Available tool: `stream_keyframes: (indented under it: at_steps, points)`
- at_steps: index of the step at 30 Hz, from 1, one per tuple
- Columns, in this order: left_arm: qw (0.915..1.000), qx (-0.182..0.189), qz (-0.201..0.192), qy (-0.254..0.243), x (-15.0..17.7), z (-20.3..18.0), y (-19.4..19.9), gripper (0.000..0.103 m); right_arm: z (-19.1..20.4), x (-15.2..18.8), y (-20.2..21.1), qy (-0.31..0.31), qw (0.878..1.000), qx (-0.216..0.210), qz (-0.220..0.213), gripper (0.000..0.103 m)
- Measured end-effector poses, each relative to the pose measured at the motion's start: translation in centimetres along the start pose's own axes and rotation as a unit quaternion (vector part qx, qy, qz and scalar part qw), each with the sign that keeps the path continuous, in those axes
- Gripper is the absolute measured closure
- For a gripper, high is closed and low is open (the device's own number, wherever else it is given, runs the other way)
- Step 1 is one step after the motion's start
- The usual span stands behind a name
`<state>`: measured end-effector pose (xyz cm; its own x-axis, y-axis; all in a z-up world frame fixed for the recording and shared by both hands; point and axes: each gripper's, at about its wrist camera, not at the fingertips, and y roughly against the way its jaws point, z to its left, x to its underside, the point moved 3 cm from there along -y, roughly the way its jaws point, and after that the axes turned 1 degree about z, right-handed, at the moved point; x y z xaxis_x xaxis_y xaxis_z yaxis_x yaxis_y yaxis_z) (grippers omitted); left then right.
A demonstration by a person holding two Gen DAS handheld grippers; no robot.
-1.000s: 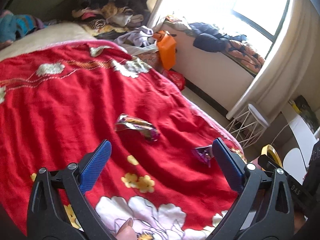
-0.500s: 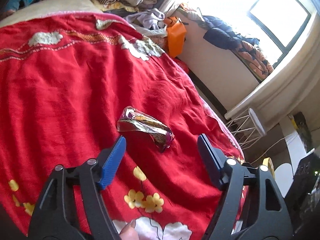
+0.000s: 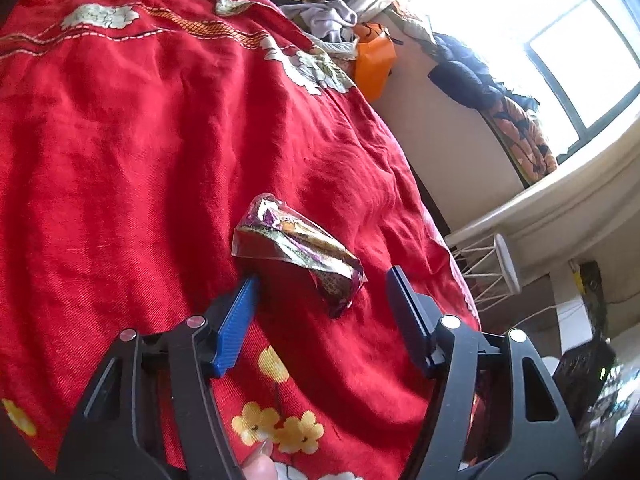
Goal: Collect trash
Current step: 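Grasp the clear-purple wrapper with the left tool while the right tool grasps the purple wrapper, then carry the clear-purple wrapper and purple wrapper over the yellow bin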
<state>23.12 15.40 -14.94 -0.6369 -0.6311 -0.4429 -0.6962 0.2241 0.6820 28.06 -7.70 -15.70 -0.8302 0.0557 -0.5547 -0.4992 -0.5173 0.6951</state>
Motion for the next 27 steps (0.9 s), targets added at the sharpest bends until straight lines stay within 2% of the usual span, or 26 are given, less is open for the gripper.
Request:
stream_keyframes:
  at_steps: [10, 12, 13, 14, 20, 27]
  points:
    - [0.9982, 0.006, -0.004, 0.06, -1.3, 1.2, -1.0, 0.062, 0.4, 1.9, 3.7, 0.023, 0.999, -0.013, -0.021, 0.069]
    - [0.9975, 0.007, -0.004, 0.07, -1.4, 1.5, -1.1, 0.071, 0.5, 2.2, 4.6, 0.03, 0.999, -0.011, -0.026, 0.069]
    - [0.9972, 0.009, -0.005, 0.074, -1.4, 1.6, -1.1, 0.073, 0.5, 2.3, 4.9, 0.034, 0.999, -0.011, -0.028, 0.079]
    - [0.9971, 0.01, -0.006, 0.076, -1.4, 1.7, -1.0, 0.075, 0.6, 2.5, 5.3, 0.038, 0.999, -0.007, -0.03, 0.079]
    - [0.9969, 0.022, -0.012, 0.074, -0.7, 1.7, 0.4, 0.084, 0.7, 2.7, 6.6, 0.049, 0.998, -0.01, -0.039, 0.079]
    - [0.9982, 0.036, -0.025, 0.041, 0.6, 0.6, 3.1, 0.088, 0.5, 2.5, 8.9, 0.051, 0.997, -0.014, -0.059, 0.079]
